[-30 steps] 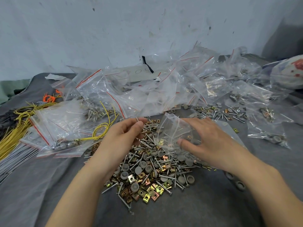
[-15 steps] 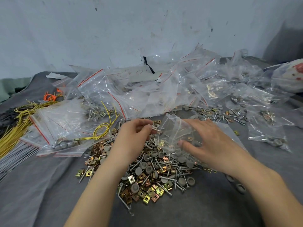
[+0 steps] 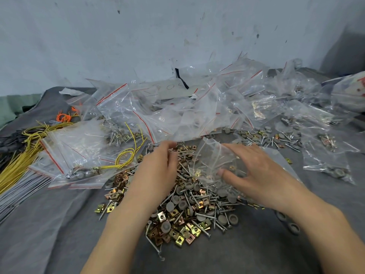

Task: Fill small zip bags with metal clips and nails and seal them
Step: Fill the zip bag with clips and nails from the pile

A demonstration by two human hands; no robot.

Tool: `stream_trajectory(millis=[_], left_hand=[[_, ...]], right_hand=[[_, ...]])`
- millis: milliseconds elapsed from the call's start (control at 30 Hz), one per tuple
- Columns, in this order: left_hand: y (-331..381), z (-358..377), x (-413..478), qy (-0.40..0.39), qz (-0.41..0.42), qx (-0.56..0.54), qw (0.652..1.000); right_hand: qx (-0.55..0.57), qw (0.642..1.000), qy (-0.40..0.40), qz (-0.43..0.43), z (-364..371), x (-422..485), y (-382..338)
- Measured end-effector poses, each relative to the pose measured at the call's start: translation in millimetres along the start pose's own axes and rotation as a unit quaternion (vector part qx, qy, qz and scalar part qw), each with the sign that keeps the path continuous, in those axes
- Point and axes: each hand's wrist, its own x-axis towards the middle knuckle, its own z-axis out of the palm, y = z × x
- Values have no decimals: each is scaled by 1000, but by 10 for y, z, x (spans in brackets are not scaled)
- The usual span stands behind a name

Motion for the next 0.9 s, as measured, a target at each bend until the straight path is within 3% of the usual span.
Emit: stream_trajectory(millis=[100, 333, 900], left_hand=[[-87, -17, -72, -73, 59, 106, 990], [-199, -102, -159, -160, 109, 147, 970], [-147, 170, -120, -47, 97, 259, 960]], right_hand=[[-1, 1000, 0, 2, -1, 0, -10], [-5, 1000, 0, 4, -6, 6, -18], [-1, 1000, 2, -5, -3, 2, -7]])
